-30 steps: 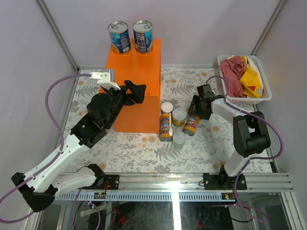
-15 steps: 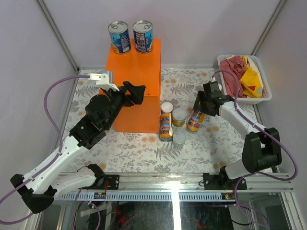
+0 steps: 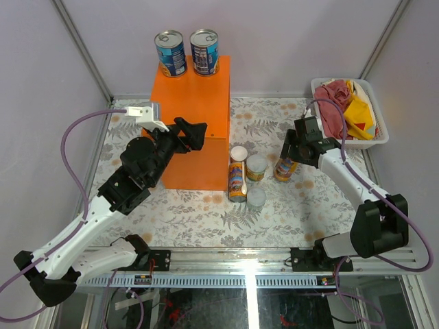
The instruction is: Place and organize the canned foods onto the counter
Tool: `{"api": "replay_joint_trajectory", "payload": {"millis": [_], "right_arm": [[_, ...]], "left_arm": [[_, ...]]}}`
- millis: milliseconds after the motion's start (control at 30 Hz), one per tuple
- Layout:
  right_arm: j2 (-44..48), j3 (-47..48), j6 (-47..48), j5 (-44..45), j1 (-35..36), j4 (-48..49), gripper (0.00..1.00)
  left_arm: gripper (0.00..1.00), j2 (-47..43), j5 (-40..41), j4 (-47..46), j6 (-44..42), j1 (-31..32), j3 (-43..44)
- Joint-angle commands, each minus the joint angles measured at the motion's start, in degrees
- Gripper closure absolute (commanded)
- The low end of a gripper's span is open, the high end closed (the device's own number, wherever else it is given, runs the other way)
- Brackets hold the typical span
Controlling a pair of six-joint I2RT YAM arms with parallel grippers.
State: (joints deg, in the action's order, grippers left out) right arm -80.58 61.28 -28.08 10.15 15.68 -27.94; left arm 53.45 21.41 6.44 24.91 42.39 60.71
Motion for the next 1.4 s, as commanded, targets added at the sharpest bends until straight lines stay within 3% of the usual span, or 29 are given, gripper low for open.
{"api": "replay_joint_trajectory", "payload": {"millis": [0, 267, 633, 1167, 1367], "right_arm": [[4.1, 5.7, 1.9, 2.0, -0.2, 3.7, 1.0], [5.5, 12.6, 4.4, 2.7, -0.1, 3.0, 1.0], [3.2, 33.7, 7.8, 1.3, 1.6, 1.0, 1.0], [-19.3, 79.8, 16.8, 2.7, 18.4, -4.1, 1.0], [-24.7, 87.2, 19.8, 3.4, 24.8, -2.9, 1.0]], "left_arm": [[0.13, -0.3, 0.4, 0.2, 0.5, 0.3, -1.2], [0.13, -0.1, 1.2, 0.2, 0.2, 0.3, -1.0], [0.13, 0.5, 2.2, 0.7, -1.5, 0.3, 1.2], [0.1, 0.7, 8.4, 3.0, -4.1, 0.2, 5.3], [0.07, 1.6, 9.7, 2.7, -7.6, 0.2, 7.3]]}}
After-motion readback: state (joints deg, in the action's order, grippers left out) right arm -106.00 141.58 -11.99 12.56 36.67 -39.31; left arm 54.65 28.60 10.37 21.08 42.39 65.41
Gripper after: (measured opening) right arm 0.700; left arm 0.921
